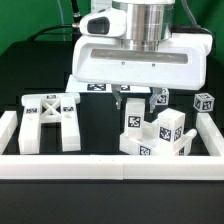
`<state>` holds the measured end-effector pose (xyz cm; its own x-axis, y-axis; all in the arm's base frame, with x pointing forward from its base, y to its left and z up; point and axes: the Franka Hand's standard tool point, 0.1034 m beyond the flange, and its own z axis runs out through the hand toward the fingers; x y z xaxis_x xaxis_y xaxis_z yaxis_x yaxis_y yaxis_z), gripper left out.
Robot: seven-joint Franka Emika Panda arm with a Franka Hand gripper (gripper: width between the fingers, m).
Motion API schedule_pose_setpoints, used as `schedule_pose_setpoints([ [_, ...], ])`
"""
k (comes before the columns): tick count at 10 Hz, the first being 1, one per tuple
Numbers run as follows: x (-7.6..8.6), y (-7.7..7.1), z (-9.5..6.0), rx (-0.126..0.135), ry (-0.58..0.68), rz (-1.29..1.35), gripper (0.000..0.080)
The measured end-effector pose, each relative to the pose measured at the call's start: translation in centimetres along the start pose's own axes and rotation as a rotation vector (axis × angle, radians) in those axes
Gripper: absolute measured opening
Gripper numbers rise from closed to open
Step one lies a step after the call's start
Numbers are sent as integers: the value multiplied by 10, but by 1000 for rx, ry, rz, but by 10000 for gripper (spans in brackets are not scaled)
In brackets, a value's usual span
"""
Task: Assemble chair
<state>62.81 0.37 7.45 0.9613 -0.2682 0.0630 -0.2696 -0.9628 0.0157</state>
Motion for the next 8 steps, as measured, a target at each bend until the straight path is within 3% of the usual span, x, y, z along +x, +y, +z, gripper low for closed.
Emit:
schedule_pose_setpoints([
  [8, 1, -2, 0, 53, -14, 712, 291],
])
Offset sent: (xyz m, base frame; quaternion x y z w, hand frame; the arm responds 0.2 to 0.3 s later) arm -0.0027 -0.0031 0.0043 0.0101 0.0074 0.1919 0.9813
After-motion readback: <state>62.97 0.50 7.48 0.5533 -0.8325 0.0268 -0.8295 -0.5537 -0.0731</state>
